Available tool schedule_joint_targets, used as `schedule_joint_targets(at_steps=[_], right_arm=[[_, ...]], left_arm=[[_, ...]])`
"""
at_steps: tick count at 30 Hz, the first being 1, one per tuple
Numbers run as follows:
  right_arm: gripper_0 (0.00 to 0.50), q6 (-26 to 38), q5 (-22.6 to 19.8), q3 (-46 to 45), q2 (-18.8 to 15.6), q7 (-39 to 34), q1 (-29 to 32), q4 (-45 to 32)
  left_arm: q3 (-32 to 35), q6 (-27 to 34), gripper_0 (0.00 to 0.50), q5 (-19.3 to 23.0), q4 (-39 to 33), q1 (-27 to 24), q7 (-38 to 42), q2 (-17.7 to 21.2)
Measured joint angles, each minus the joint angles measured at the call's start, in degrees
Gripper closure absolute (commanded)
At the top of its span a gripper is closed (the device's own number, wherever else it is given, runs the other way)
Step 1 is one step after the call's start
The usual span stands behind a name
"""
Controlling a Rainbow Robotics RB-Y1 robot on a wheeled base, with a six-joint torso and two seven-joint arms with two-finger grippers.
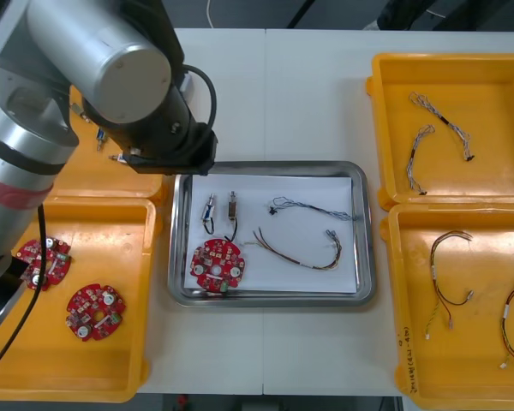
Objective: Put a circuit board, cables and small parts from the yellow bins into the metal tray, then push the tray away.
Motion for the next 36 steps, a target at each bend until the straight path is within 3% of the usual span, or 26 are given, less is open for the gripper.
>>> schedule_joint_targets(at_steps=[18,29,36], right_arm=[[0.0,0.0,0.5,0.7,-0.1,-0.7,0.0,-0.1],[0.0,0.0,-2.7,7.5,-1.1,-0.7,-4.9,-0.7],[0.0,0.0,-7.7,14.4,-2.6,-0.7,-10.3,-0.8]], left_arm=[[13.9,0.1,0.0,5.9,-7.5,8.8,-0.1,12.9],[21.8,0.1,0.0,8.7,-13.3,17.7,-1.2,17.2],[26.4,0.1,0.0,9.6,-17.6,23.8,-2.0,19.1]])
